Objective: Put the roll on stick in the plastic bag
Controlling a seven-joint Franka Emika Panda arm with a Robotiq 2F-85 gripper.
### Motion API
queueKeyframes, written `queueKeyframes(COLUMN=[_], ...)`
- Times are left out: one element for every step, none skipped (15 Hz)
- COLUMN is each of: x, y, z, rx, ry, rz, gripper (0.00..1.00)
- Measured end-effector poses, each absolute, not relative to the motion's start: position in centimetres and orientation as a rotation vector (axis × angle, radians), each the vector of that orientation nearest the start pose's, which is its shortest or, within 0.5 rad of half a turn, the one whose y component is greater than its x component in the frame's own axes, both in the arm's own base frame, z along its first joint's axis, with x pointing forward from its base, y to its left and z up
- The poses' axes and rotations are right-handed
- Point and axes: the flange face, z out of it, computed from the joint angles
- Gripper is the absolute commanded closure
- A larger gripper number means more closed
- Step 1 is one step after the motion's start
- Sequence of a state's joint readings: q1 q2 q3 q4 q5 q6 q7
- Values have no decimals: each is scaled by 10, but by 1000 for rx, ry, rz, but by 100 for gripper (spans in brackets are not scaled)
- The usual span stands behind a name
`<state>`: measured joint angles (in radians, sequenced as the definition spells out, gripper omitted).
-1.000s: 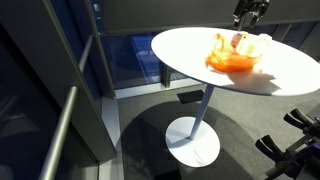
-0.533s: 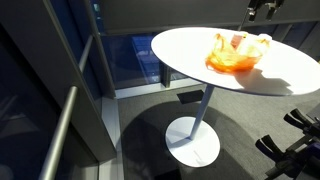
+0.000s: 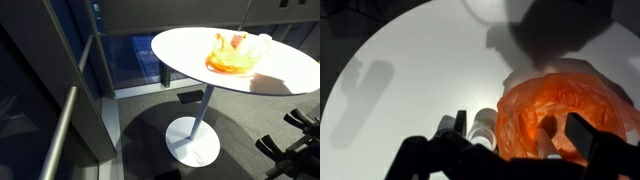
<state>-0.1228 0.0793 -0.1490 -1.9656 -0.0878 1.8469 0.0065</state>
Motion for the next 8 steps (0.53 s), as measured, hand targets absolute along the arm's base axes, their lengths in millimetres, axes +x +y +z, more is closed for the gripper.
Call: queueKeyframes(x=[523,517,511,505,500,496,492,490], y=[-154,-155,-155,-156,-156,-156,-156,-155], z=[426,433,439,446,452,456,460,462], rx=[-3163,-3160,-3158,-3158,-3158,-3159,-3158,-3157], ry=[398,403,408,412,415,416,416,415], rz=[342,347,349,348,346,344,341,340], gripper=[0,0,0,0,0,0,0,0])
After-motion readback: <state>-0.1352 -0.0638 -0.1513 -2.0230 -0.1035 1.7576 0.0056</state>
